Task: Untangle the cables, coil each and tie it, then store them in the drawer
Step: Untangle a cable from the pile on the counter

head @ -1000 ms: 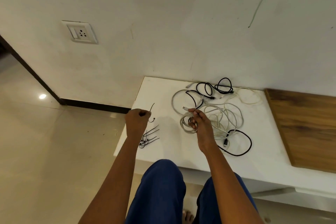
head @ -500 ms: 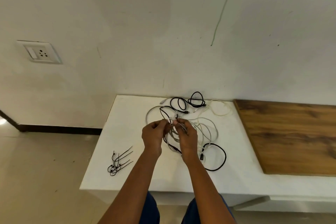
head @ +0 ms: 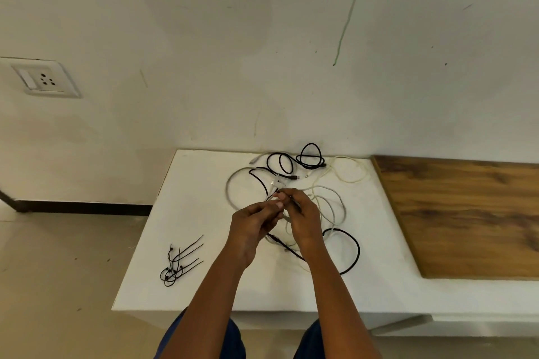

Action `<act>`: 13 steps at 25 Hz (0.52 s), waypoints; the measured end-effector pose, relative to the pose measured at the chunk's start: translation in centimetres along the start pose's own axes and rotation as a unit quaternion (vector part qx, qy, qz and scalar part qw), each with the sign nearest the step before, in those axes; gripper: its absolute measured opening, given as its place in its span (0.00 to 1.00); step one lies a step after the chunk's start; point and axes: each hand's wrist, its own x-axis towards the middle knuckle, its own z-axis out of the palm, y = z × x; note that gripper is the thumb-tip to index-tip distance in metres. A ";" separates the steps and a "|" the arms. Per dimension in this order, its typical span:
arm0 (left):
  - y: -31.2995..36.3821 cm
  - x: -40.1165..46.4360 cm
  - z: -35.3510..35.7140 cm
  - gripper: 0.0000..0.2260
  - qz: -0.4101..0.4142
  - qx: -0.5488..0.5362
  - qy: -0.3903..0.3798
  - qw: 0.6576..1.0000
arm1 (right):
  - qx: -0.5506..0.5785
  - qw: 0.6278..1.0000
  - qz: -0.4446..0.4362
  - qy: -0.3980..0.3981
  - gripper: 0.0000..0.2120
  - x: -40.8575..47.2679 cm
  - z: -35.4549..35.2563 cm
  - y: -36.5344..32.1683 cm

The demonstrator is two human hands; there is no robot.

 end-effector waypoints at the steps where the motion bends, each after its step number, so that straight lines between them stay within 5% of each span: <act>1: 0.1 0.1 -0.1 0.06 -0.006 -0.007 -0.009 1.000 | 0.001 1.000 0.001 -0.007 0.09 0.0 -0.1 0.1; 6: 0.8 0.4 -0.3 0.06 -0.058 -0.022 -0.055 0.997 | 0.063 0.998 0.026 -0.009 0.06 0.0 -0.1 0.2; 13: 0.8 0.4 -0.1 0.03 -0.080 -0.054 -0.009 0.995 | 0.036 0.998 0.021 -0.049 0.08 -0.4 0.4 -0.1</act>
